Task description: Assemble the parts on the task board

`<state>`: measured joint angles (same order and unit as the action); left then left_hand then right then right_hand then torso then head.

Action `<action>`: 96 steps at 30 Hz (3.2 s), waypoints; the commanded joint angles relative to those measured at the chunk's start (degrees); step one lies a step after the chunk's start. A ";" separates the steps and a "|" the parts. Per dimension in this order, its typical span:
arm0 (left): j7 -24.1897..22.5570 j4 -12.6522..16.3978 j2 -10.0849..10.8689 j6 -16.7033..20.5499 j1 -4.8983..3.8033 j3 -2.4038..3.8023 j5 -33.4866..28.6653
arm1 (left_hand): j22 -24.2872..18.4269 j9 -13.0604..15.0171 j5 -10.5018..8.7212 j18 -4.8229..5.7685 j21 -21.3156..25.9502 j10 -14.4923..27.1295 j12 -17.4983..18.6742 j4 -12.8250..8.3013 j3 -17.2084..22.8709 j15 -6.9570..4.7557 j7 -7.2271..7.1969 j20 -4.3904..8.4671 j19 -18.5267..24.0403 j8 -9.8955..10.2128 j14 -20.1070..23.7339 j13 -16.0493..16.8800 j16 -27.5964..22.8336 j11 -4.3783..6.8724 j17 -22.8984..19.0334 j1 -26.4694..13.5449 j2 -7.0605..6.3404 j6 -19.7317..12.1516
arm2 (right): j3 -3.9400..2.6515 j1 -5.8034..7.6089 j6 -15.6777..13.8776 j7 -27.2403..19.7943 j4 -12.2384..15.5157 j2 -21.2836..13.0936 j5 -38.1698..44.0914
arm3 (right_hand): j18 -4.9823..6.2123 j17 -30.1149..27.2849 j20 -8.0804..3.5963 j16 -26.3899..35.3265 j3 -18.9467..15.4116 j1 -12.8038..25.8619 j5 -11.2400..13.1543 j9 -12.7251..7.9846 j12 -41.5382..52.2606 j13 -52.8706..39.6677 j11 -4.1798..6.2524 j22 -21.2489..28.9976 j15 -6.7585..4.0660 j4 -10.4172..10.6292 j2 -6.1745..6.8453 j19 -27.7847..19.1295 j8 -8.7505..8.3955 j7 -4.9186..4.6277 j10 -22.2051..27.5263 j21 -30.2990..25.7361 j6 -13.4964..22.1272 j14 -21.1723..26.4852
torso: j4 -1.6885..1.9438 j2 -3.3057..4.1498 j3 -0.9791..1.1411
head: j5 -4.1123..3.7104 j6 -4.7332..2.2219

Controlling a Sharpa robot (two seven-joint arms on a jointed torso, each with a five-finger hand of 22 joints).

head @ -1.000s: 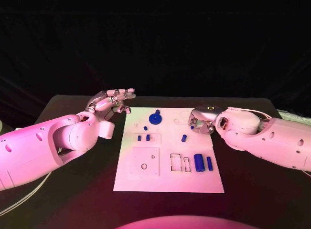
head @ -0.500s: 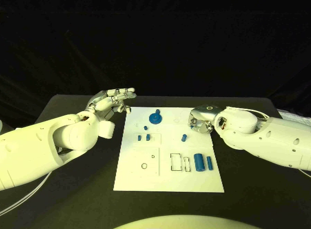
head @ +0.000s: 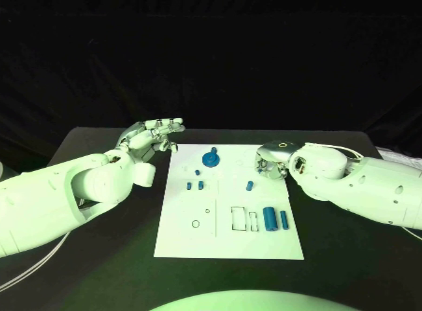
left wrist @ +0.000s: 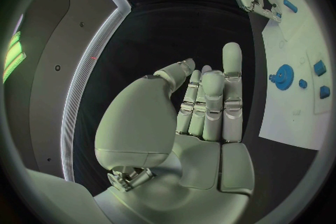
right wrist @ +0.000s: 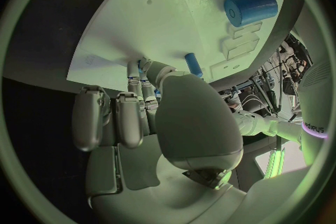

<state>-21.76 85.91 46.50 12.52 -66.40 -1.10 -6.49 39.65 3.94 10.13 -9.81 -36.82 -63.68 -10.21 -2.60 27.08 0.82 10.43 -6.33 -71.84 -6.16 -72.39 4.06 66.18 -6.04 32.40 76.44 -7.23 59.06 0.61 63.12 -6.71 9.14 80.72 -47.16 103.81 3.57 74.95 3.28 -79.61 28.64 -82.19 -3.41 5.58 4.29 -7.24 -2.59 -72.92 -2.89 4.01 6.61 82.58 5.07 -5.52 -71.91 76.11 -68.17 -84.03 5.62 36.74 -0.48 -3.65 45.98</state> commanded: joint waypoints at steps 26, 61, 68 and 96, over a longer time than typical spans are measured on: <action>-0.04 -0.40 -0.19 -0.68 0.02 0.02 -0.31 | -0.19 -0.13 -0.10 -0.65 0.35 0.59 -0.32 -0.44 -0.07 0.19 0.28 -0.14 0.41 -0.11 0.71 -0.13 -0.42 -0.33 -0.60 0.58 0.17 -0.46 | -2.20 0.56 -6.64 0.97 7.31 -4.00 0.02 | 0.39 4.09 -0.48 -0.59 0.16 -0.17 0.05 0.14 -0.31 0.41 0.44 -0.65 -0.11 -1.03 -0.37 0.49 -0.05 -0.39 -1.81 0.75 -0.84 -4.14 | -0.09 -0.03 -0.03 | -0.09 -0.20; 0.06 0.71 -0.01 -1.39 0.14 0.01 -0.31 | -0.23 -0.16 -0.07 -0.62 0.41 0.86 -0.37 -0.53 -0.11 0.27 0.43 -0.17 0.43 0.00 0.79 -0.17 -0.42 -0.45 -0.71 0.57 0.13 -0.84 | -1.72 -8.51 -5.24 -2.89 13.83 6.43 -0.32 | 0.39 3.94 -0.06 -0.54 0.37 -0.21 -0.20 0.19 -0.64 0.88 0.11 -0.46 0.56 -1.76 -0.31 0.45 -0.45 -0.85 -1.83 0.61 -0.68 -4.10 | 0.04 0.01 -0.12 | 4.04 1.55; 0.09 0.75 0.12 -1.43 0.14 0.01 -0.31 | -0.24 -0.16 -0.07 -0.61 0.43 0.95 -0.41 -0.56 -0.13 0.31 0.46 -0.19 0.44 0.00 0.83 -0.18 -0.43 -0.48 -0.77 0.56 0.14 -0.93 | -1.62 -8.92 -4.51 -2.81 12.75 7.00 -0.19 | 0.39 3.99 0.06 -0.60 0.40 -0.20 -0.37 0.21 -0.66 0.99 0.02 -0.46 0.70 -1.93 -0.32 0.45 -0.53 -0.95 -1.82 0.62 -0.65 -4.10 | -0.03 0.02 -0.04 | 4.23 1.72; 0.45 0.68 0.23 -1.81 0.14 0.00 -0.31 | -0.25 -0.16 -0.07 -0.61 0.43 0.95 -0.41 -0.56 -0.13 0.31 0.46 -0.20 0.45 0.00 0.83 -0.18 -0.43 -0.49 -0.77 0.56 0.14 -0.93 | -1.61 -9.01 -1.33 0.38 13.02 7.45 3.70 | 0.42 4.00 0.40 -0.68 0.19 0.34 -1.10 0.32 -0.65 1.34 -0.15 -0.47 0.96 -2.29 -0.10 0.43 -0.69 -1.09 -1.97 0.63 -0.83 -4.08 | 0.03 0.02 -0.08 | 4.11 1.93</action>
<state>-21.19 86.44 46.75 11.90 -66.24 -1.12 -6.57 39.46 3.85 10.13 -9.80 -36.61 -63.06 -10.44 -2.75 26.92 1.23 10.93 -6.53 -71.64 -6.15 -72.00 3.97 65.86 -6.65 31.69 76.66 -7.02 58.54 -1.08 54.25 -10.66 8.35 93.61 -39.83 105.58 3.55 74.95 3.29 -80.05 28.86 -82.01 -4.44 5.88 3.69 -5.98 -2.98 -73.43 -2.45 1.89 6.81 82.99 4.20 -6.23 -73.34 76.56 -68.87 -84.03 5.64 36.78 -0.54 0.48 47.87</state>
